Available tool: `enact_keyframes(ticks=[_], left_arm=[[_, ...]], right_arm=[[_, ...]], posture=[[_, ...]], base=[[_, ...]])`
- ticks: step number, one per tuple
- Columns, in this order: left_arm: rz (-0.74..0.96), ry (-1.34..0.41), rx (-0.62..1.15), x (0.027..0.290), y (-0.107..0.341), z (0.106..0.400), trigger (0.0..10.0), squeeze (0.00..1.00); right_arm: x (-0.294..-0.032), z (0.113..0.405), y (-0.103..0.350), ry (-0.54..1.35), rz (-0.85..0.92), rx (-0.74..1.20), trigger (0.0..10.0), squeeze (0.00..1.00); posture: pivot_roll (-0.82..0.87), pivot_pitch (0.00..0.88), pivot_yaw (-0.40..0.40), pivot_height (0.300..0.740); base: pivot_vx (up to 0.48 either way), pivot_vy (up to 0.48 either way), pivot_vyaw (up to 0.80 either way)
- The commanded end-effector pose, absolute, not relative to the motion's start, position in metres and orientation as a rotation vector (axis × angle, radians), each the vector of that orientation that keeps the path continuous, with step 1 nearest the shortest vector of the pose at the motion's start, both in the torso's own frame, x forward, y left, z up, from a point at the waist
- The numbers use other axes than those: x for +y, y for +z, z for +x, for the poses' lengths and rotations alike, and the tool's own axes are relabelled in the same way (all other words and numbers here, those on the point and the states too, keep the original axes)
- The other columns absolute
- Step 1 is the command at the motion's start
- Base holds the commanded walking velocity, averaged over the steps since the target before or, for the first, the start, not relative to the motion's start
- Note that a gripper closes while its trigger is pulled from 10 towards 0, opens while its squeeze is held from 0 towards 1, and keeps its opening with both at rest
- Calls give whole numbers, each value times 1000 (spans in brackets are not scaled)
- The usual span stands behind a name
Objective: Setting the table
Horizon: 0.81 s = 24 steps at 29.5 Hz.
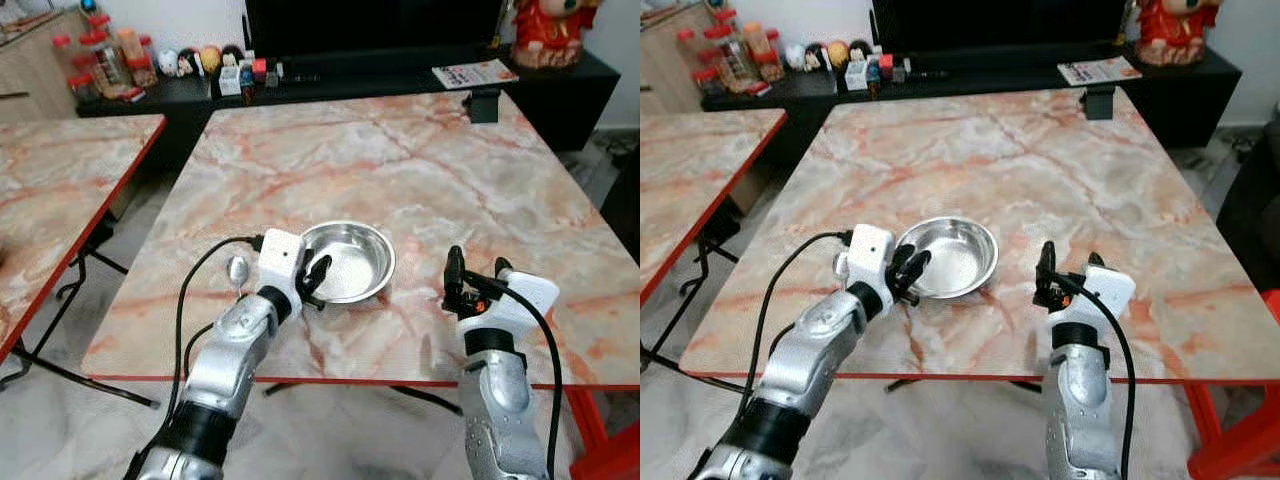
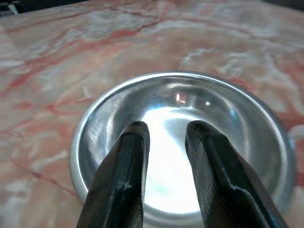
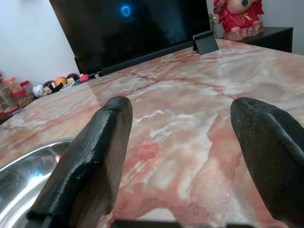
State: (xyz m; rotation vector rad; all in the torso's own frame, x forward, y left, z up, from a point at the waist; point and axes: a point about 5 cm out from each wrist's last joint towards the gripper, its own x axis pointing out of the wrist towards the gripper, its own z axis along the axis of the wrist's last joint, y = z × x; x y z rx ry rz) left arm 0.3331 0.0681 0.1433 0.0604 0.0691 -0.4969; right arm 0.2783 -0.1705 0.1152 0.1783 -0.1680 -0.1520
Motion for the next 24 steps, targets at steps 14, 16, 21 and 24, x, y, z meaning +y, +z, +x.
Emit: enact_keyframes(ticks=[14, 16, 21, 24], left_arm=[[293, -527, 169, 48, 150, 353, 10000, 0], [326, -508, 189, 53, 147, 354, 10000, 0], [344, -454, 221, 69, 147, 359, 10000, 0], [364, -447, 243, 78, 148, 359, 10000, 0]], right_arm=[[-170, 279, 117, -156, 174, -179, 10000, 0], [-170, 279, 117, -155, 174, -178, 10000, 0], [-170, 280, 118, -149, 173, -177, 10000, 0], [-170, 280, 117, -147, 171, -175, 10000, 0]], posture=[[9, 43, 108, 740], [10, 44, 107, 740], [11, 42, 101, 740], [12, 42, 99, 740]], base=[[0, 0, 0], [0, 0, 0], [0, 0, 0], [0, 0, 0]])
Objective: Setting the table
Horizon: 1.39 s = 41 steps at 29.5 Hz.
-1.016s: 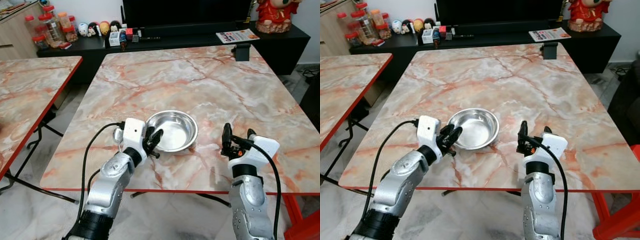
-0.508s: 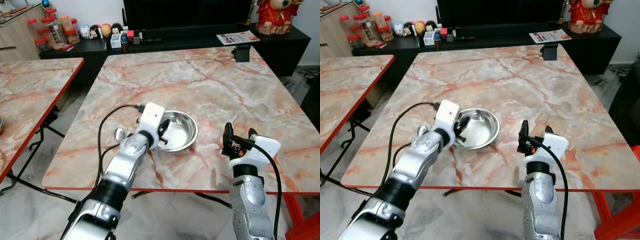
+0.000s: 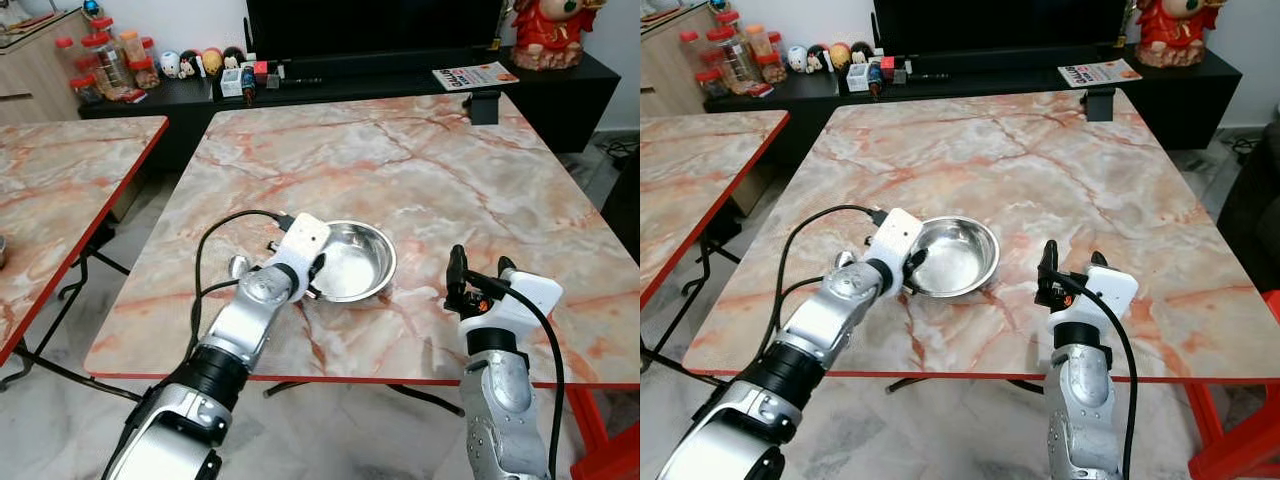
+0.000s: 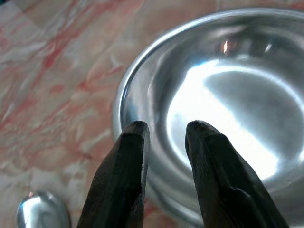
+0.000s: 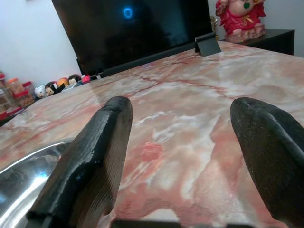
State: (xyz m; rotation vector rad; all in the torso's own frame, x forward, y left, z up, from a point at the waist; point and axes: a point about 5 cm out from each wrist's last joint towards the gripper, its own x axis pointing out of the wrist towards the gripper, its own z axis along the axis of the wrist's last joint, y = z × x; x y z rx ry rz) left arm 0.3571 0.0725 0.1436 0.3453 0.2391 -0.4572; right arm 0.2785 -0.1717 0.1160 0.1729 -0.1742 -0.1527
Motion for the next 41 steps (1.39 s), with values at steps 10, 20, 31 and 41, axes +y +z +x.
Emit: enact_keyframes(ticks=[10, 20, 31, 41], left_arm=[[387, -451, 269, 91, 148, 357, 10000, 0], [449, -492, 284, 89, 142, 350, 10000, 0], [548, -488, 295, 95, 136, 346, 10000, 0], [567, -462, 292, 104, 139, 345, 10000, 0]], right_arm=[[-171, 281, 118, -150, 170, -177, 10000, 0], [-170, 281, 118, -152, 170, -175, 10000, 0], [-171, 281, 118, -151, 171, -175, 10000, 0], [-172, 283, 118, -151, 168, -176, 10000, 0]], posture=[[12, 43, 101, 740], [11, 46, 103, 740], [14, 44, 102, 740], [17, 41, 97, 740]], base=[[0, 0, 0], [0, 0, 0], [0, 0, 0], [0, 0, 0]])
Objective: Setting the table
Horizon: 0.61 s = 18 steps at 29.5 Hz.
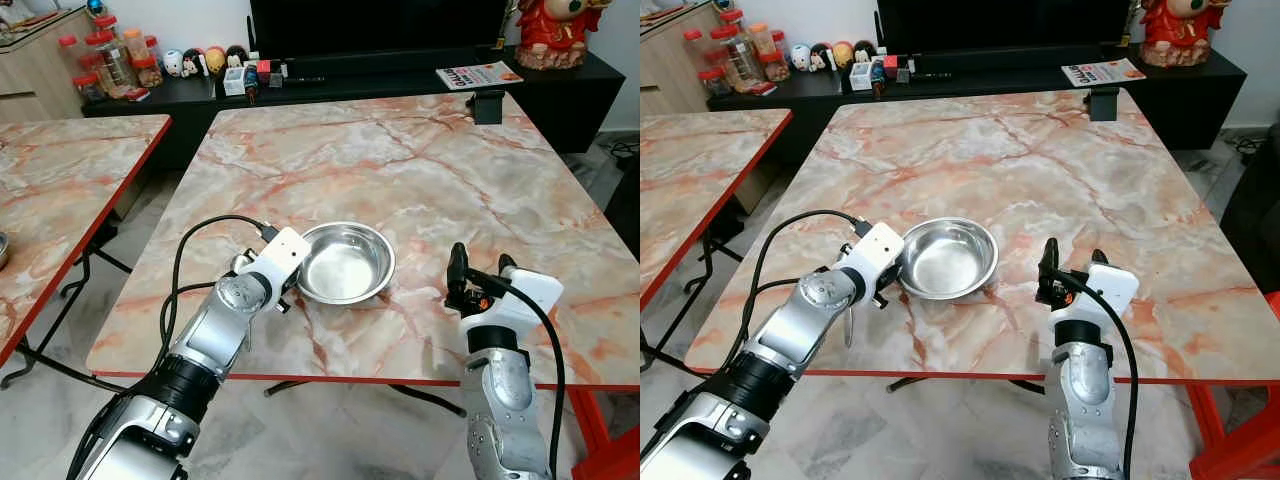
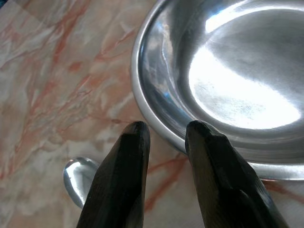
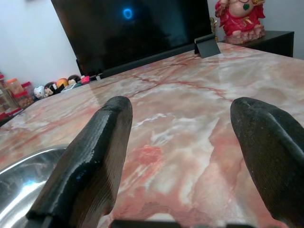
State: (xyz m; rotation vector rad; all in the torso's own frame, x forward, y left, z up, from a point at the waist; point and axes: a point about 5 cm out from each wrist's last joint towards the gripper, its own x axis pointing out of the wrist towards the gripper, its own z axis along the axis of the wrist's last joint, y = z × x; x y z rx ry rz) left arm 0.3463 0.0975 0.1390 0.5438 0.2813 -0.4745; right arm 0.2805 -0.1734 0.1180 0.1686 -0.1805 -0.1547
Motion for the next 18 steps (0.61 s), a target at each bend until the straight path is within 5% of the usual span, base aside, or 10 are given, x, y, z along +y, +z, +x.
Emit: enact_keyframes(ticks=[1, 18], left_arm=[[568, -461, 291, 104, 140, 345, 10000, 0], [590, -432, 272, 114, 144, 343, 10000, 0]], right_arm=[[-172, 283, 118, -151, 168, -176, 10000, 0], [-173, 283, 118, -153, 166, -177, 10000, 0]], posture=[[17, 41, 97, 740], [12, 38, 97, 740]], base=[[0, 0, 0], [0, 0, 0]])
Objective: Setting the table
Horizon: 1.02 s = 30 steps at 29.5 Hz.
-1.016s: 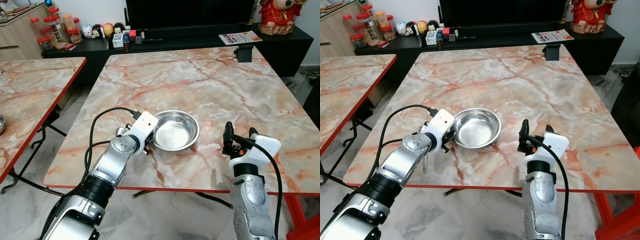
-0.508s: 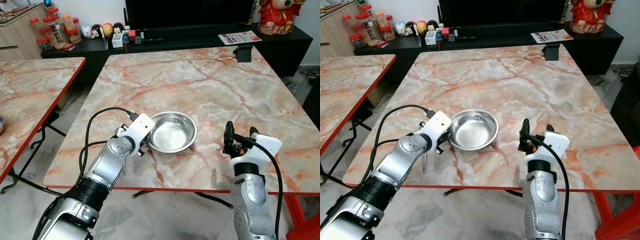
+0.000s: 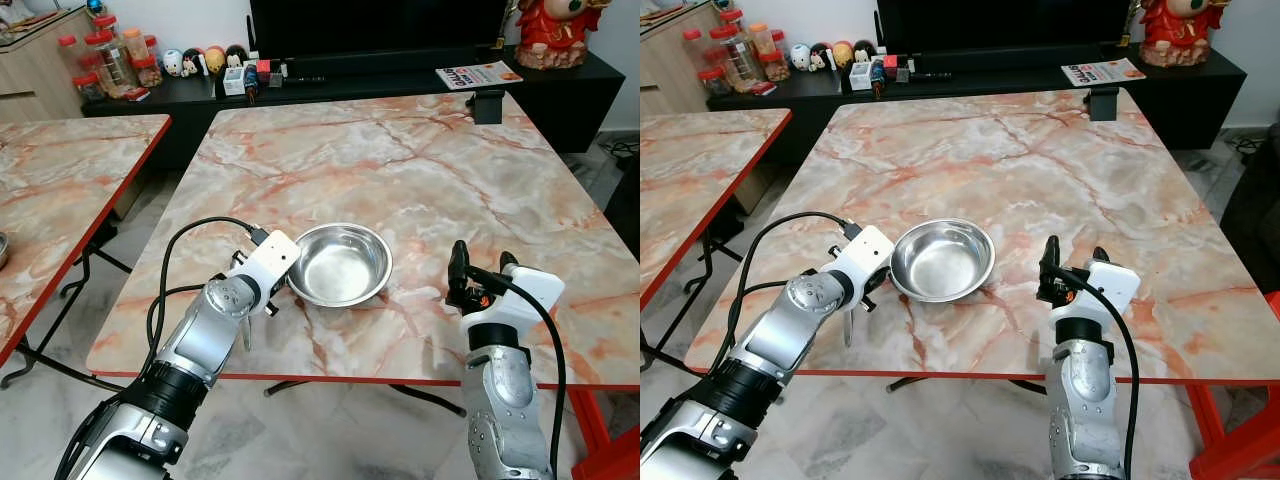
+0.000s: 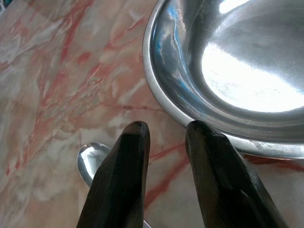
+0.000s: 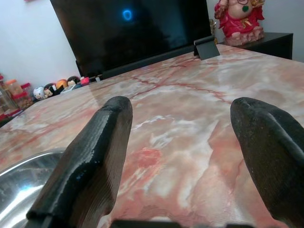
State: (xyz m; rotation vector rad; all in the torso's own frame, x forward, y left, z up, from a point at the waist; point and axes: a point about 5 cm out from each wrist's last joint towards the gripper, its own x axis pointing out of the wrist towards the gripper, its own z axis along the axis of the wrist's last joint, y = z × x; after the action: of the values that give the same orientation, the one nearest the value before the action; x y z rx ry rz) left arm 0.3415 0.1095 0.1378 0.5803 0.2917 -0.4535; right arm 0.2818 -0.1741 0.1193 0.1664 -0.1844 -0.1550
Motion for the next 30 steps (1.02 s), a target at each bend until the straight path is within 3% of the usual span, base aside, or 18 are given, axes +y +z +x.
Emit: enact_keyframes(ticks=[1, 12, 18, 30], left_arm=[[590, -432, 272, 114, 144, 343, 10000, 0], [553, -457, 171, 103, 161, 342, 10000, 0], [660, -539, 192, 81, 148, 344, 10000, 0], [707, -543, 220, 82, 138, 343, 10000, 0]], right_arm=[[-173, 283, 118, -153, 166, -177, 10000, 0], [-172, 283, 118, -154, 168, -177, 10000, 0], [-173, 282, 117, -161, 169, -177, 10000, 0], [-173, 282, 118, -161, 167, -177, 10000, 0]], posture=[[12, 38, 97, 740], [12, 36, 100, 740], [2, 33, 105, 740], [4, 35, 103, 740]], base=[[0, 0, 0], [0, 0, 0], [0, 0, 0], [0, 0, 0]])
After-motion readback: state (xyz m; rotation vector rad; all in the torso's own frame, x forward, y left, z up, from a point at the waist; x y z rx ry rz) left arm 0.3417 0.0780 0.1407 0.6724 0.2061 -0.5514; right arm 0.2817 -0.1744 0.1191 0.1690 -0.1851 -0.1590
